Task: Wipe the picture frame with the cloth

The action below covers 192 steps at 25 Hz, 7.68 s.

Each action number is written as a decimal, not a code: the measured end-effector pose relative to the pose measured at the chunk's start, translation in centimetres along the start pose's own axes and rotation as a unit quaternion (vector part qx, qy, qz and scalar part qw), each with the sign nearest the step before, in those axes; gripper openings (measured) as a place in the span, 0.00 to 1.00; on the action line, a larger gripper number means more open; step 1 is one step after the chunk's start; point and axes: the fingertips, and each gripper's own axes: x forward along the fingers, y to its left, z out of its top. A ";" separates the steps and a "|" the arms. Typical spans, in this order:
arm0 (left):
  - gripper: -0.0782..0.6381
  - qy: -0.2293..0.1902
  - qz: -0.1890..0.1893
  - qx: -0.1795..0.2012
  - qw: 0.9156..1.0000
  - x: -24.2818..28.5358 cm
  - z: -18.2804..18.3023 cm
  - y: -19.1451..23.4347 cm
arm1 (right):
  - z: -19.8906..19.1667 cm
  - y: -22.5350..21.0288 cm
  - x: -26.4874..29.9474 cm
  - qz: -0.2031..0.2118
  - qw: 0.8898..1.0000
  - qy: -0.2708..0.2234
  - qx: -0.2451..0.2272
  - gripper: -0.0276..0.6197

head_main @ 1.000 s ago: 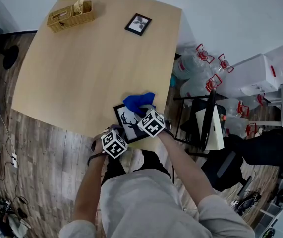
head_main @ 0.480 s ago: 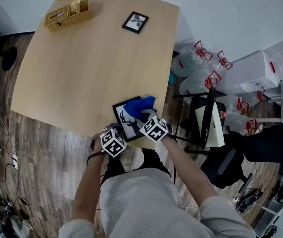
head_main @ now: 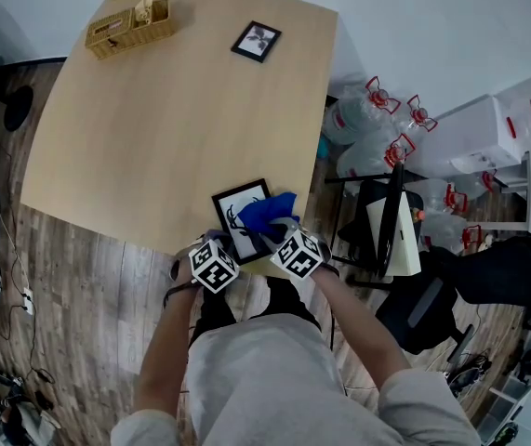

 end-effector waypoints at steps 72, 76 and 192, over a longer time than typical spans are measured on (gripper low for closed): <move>0.18 -0.028 0.010 -0.060 0.998 0.0 0.1 0.1 | 7.0 -1.0 5.1 -0.030 0.999 -0.019 0.012 0.14; 0.18 -0.030 0.003 -0.060 0.998 0.0 0.4 0.1 | 7.6 -1.8 5.2 -0.046 0.998 -0.029 0.026 0.14; 0.18 -0.225 0.223 -0.359 0.878 -9.6 2.5 -4.8 | 0.2 -2.2 -14.1 -0.001 0.979 -0.159 0.125 0.14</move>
